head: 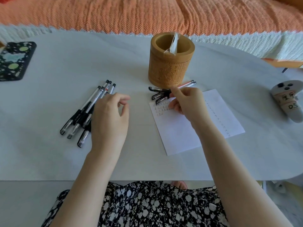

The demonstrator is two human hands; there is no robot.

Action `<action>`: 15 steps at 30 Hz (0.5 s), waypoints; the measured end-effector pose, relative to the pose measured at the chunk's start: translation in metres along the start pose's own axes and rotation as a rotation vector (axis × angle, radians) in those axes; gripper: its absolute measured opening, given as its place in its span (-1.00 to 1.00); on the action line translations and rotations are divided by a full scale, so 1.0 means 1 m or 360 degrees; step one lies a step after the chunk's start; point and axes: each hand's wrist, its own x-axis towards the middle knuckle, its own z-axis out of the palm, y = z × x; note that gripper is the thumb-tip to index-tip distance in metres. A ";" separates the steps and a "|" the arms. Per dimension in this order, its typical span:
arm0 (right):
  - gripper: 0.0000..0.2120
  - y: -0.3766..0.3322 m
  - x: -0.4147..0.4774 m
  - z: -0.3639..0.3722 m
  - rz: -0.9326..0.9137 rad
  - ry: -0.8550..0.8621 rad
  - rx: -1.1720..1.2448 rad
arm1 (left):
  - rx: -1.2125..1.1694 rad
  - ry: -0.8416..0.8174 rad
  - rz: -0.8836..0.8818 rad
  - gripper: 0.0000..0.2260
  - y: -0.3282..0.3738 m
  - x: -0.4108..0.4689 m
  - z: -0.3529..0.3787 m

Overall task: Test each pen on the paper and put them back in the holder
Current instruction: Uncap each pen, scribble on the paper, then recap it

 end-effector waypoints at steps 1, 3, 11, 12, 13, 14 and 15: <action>-0.69 0.001 0.000 -0.001 -0.0019 0.0035 -0.0031 | 0.0098 0.0028 -0.0014 -0.82 -0.002 0.001 -0.002; -0.73 0.003 0.000 -0.003 -0.0037 0.0084 -0.0053 | 0.0246 0.0036 -0.0102 -0.78 -0.007 0.004 -0.005; -0.92 0.010 0.000 -0.015 -0.0250 0.0230 -0.0266 | 0.0352 -0.0041 -0.0224 -0.73 -0.013 0.006 -0.002; -0.86 0.010 0.001 -0.016 -0.0273 0.0243 -0.0333 | 0.0351 -0.0032 -0.0226 -0.72 -0.013 0.007 -0.002; -0.82 0.011 0.001 -0.017 -0.0284 0.0244 -0.0406 | 0.0351 -0.0021 -0.0226 -0.71 -0.014 0.007 -0.002; -0.79 0.012 0.002 -0.017 -0.0284 0.0238 -0.0476 | 0.0348 -0.0012 -0.0230 -0.70 -0.015 0.008 -0.002; -0.77 0.013 0.003 -0.016 -0.0275 0.0231 -0.0534 | 0.0343 -0.0007 -0.0238 -0.70 -0.016 0.009 -0.002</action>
